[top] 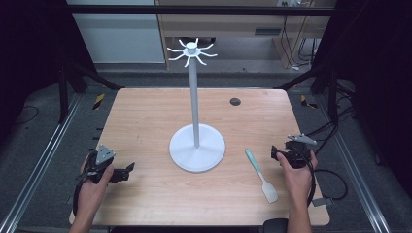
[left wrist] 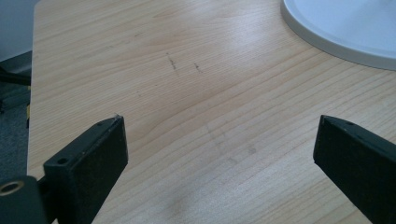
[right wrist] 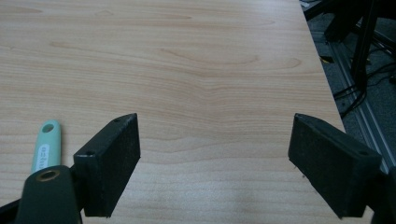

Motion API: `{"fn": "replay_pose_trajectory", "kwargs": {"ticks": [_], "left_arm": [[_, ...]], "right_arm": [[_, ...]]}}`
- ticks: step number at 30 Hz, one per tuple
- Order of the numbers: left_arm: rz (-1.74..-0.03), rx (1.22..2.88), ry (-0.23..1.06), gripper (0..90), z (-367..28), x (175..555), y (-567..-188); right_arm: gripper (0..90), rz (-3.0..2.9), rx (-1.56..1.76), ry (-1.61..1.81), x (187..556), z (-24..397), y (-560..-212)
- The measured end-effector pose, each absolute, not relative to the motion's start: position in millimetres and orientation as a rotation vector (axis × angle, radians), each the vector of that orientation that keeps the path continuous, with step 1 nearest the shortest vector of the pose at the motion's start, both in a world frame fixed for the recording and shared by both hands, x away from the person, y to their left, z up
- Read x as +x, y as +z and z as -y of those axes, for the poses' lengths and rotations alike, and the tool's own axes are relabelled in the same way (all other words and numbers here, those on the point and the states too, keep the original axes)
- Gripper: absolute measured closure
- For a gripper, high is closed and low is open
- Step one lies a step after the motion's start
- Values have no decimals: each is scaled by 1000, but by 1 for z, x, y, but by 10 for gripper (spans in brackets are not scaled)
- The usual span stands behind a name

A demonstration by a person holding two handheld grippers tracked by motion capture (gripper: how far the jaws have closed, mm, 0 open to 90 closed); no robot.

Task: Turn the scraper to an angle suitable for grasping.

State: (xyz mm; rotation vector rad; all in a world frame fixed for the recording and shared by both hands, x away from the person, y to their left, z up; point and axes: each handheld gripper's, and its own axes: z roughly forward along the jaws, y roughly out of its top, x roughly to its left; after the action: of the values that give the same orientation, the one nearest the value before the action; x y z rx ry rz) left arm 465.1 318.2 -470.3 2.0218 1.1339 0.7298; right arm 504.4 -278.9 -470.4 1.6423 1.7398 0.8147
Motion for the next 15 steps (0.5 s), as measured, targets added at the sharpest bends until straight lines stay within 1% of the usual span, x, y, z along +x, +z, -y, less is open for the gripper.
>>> {"fn": "replay_pose_trajectory", "kwargs": {"ticks": [3, 6, 7, 8, 10, 15], "left_arm": [[-1142, 2025, 730, 28, -319, 465, -471], [-1143, 2013, 731, 28, -321, 464, -470], [-1143, 2013, 731, 27, -321, 464, -470], [-1141, 2014, 735, 28, -321, 463, -469], [-1136, 2015, 738, 28, -321, 462, -469], [-1124, 2019, 735, 28, -319, 464, -469]], "right_arm": [[169, -1743, 1643, 812, 505, 279, -471], [211, -1770, 1639, 808, 507, 273, -472], [211, -1770, 1639, 808, 507, 273, -472], [252, -1780, 1629, 804, 508, 268, -472], [297, -1781, 1611, 802, 511, 264, -471], [359, -1839, 1577, 742, 517, 248, -470]]}}
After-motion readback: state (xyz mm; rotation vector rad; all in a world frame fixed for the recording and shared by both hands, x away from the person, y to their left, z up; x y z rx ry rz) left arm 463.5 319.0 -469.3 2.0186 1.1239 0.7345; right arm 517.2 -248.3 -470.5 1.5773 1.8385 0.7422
